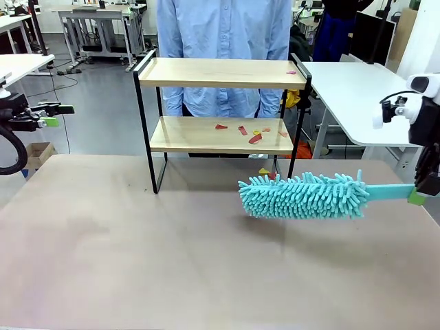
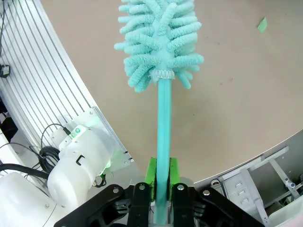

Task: Clean the shelf.
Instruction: Clean the specific section of the Shelf indicated by the human with the Duster.

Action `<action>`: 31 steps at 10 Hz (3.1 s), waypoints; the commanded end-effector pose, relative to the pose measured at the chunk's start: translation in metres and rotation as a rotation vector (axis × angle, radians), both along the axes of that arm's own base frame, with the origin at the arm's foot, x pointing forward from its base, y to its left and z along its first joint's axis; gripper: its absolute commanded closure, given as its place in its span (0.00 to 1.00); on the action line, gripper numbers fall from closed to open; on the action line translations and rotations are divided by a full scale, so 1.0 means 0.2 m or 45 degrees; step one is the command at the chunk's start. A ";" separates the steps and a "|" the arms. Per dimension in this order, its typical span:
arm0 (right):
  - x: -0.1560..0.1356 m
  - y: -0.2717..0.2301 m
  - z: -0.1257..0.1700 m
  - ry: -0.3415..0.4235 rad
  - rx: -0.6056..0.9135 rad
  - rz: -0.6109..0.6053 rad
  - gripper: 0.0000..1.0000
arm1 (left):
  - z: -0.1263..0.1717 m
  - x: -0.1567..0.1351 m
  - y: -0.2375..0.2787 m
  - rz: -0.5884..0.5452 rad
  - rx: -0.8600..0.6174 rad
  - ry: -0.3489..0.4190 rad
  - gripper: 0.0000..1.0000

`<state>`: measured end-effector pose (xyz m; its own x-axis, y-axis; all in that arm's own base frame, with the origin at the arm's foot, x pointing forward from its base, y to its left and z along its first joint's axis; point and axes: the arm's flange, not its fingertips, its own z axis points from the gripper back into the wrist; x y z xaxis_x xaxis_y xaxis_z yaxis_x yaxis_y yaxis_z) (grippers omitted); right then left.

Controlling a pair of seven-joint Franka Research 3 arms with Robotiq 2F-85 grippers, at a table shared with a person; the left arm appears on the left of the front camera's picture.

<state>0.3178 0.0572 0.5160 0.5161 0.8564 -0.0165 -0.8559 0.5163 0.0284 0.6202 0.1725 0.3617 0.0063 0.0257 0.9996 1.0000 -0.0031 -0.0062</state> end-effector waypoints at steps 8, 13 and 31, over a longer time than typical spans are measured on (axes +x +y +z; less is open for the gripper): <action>0.01 0.02 0.01 -0.012 -0.006 -0.021 0.87 | 0.02 -0.01 0.00 0.002 -0.003 -0.009 0.00; 0.01 0.02 0.01 -0.012 -0.006 -0.021 0.87 | 0.02 -0.01 0.00 0.002 -0.003 -0.009 0.00; -0.29 0.67 0.34 -0.077 0.313 -0.446 0.87 | 0.02 -0.01 0.00 0.002 -0.003 -0.009 0.00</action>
